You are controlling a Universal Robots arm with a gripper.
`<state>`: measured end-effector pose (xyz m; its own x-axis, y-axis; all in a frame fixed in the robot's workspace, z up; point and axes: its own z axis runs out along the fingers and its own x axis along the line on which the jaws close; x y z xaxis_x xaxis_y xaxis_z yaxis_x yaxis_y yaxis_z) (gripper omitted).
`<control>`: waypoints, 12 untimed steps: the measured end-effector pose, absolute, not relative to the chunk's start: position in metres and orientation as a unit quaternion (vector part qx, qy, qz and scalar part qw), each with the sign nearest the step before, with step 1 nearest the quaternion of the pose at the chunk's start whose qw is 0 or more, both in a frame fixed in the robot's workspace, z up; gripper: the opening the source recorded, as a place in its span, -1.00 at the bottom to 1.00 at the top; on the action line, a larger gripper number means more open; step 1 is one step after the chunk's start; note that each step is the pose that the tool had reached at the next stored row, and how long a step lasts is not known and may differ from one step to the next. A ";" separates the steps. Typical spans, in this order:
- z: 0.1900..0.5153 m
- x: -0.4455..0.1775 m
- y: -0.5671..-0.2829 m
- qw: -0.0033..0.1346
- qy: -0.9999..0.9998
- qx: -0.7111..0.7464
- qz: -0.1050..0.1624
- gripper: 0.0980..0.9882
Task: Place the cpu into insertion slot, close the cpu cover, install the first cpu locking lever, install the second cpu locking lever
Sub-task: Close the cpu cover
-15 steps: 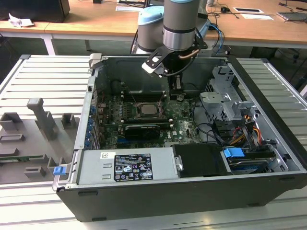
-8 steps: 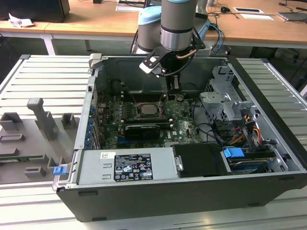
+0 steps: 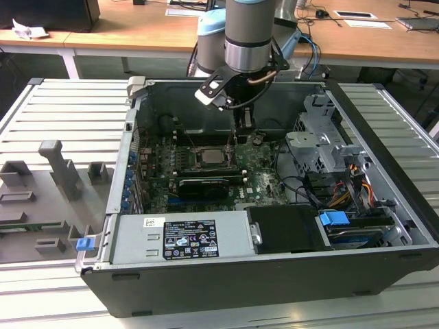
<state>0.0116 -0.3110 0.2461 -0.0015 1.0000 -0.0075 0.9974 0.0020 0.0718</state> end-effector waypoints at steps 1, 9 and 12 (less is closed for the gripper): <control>0.246 0.011 -0.311 0.028 0.707 0.706 0.023 -0.98; 0.246 0.005 -0.311 0.028 0.707 0.706 0.023 -0.98; 0.246 0.003 -0.311 0.028 0.707 0.706 0.023 -0.98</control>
